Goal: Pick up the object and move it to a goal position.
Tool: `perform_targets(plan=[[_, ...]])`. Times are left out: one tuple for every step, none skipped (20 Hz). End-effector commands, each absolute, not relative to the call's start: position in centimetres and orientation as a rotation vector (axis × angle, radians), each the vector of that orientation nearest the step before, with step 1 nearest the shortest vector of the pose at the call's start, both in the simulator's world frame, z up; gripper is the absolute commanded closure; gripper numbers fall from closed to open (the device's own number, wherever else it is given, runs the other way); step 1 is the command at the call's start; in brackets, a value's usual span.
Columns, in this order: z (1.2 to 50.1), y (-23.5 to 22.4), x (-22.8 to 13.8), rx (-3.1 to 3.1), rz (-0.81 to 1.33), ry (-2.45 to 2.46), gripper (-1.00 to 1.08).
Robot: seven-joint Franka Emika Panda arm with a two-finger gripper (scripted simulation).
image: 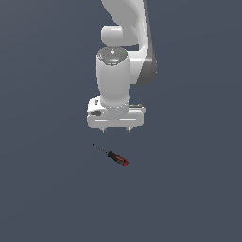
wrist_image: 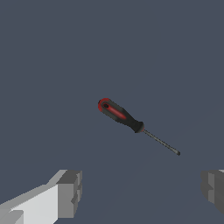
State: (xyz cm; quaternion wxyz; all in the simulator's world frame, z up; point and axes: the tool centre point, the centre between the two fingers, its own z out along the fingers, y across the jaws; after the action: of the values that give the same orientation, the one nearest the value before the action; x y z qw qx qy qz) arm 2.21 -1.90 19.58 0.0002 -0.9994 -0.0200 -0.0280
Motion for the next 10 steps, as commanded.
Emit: perform_targets(plan=[[19.3, -2.0, 2.3, -3.141, -0.085, -0.103, -0.92], [19.1, -2.1, 2.4, -3.141, -0.083, -0.124, -0.92], [18.9, -2.1, 2.4, -3.141, -0.081, -0.147, -0.92], [18.7, -2.2, 2.5, -3.141, -0.08, -0.172, -0.92], [18.5, -2.3, 2.5, -3.141, -0.078, -0.2, -0.92], [18.3, -2.4, 2.6, -3.14, -0.076, -0.229, -0.92], [18.0, -2.5, 2.7, -3.139, -0.073, -0.26, -0.92], [17.7, -2.6, 2.7, -3.138, -0.071, -0.294, -0.92], [17.5, -2.7, 2.8, -3.135, -0.068, -0.329, -0.92], [17.2, -2.8, 2.9, -3.133, -0.065, -0.367, -0.92]])
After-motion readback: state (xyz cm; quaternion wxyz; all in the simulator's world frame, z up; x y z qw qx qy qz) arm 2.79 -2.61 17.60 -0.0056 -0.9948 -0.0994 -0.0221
